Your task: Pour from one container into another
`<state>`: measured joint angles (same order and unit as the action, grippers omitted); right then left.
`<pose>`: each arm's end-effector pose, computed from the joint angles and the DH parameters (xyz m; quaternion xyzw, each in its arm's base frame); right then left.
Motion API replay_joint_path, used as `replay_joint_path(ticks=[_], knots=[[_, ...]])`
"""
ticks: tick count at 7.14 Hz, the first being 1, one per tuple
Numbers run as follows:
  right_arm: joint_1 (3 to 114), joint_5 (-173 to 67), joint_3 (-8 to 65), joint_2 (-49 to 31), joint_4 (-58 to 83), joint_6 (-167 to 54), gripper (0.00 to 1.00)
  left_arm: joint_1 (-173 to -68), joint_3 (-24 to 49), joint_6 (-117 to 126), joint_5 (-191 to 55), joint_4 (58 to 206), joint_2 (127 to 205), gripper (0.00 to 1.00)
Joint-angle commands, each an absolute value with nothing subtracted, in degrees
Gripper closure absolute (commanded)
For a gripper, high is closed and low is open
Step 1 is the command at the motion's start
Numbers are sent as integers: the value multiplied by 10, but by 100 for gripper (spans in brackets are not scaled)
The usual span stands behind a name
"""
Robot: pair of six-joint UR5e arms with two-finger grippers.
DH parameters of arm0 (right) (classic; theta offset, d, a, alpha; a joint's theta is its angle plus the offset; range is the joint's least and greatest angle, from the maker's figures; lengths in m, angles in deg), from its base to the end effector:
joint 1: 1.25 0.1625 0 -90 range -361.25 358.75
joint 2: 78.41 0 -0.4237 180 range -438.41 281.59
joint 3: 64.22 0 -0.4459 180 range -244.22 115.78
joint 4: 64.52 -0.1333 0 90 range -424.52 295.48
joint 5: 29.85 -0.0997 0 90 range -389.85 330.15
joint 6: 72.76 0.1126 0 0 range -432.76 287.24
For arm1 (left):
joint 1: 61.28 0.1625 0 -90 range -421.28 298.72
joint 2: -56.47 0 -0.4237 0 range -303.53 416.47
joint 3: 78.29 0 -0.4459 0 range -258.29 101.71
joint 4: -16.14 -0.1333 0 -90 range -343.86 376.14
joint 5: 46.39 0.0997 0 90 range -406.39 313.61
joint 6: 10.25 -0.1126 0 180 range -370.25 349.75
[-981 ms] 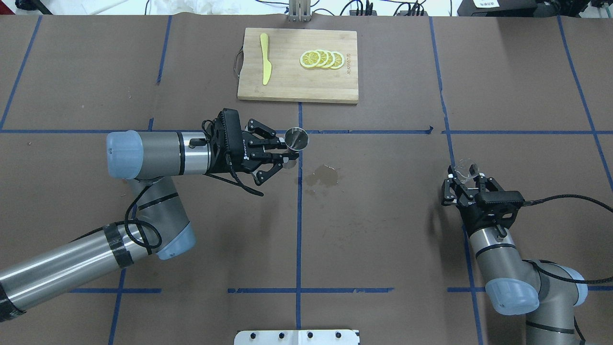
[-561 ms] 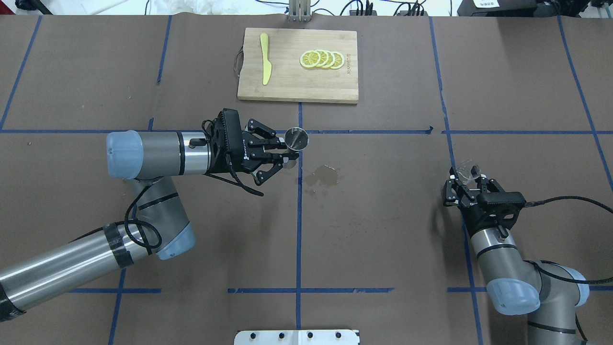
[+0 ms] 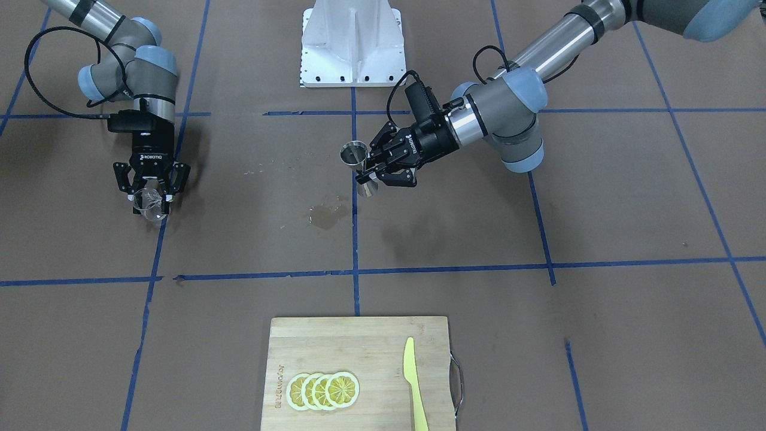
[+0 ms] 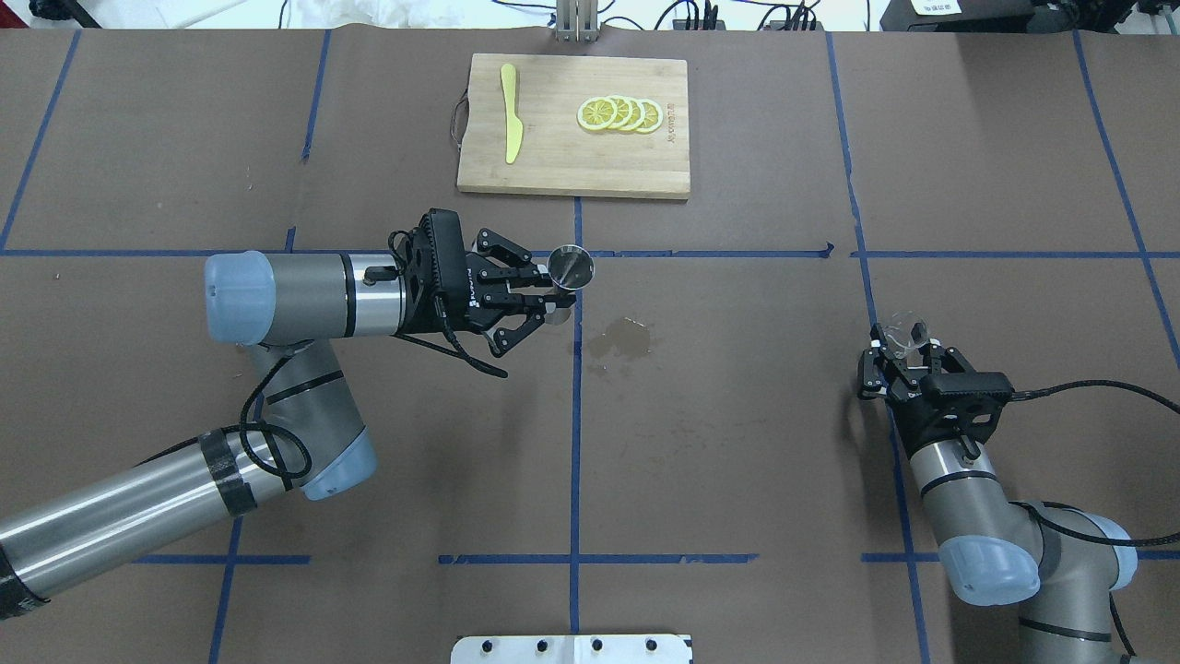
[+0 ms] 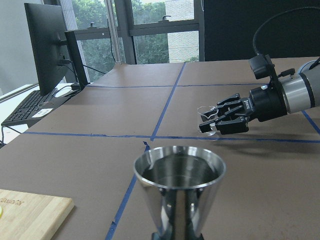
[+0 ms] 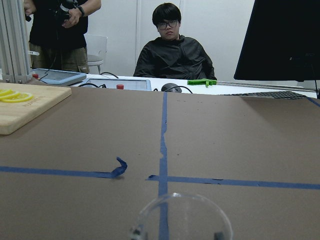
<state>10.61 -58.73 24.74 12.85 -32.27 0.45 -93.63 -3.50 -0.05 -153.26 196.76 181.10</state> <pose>-0.4784 -0.3374 0.5527 0.5352 -0.2768 0.2035 0.7717 0.5615 -0.4748 0.2323 0.6256 0.5221 0.3382 0.4708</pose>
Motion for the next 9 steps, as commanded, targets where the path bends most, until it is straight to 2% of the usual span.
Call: replay_joint_path(ticks=[1,4,6,7,8,9], knots=[[106,-588,244,129,-323,5,96,-936,-35,0,-1533,1968,1811,100],[106,-588,238,129,-324,10,77,-936,-35,0,-1533,1968,1811,100],[106,-589,238,129,-324,11,55,-936,-35,0,-1533,1968,1811,100],[106,-589,238,129,-324,10,52,-936,-36,0,-1533,1968,1811,100],[106,-589,238,129,-324,10,32,-936,-35,0,-1533,1968,1811,100],[107,-589,238,129,-324,11,23,-936,-36,0,-1533,1968,1811,100]])
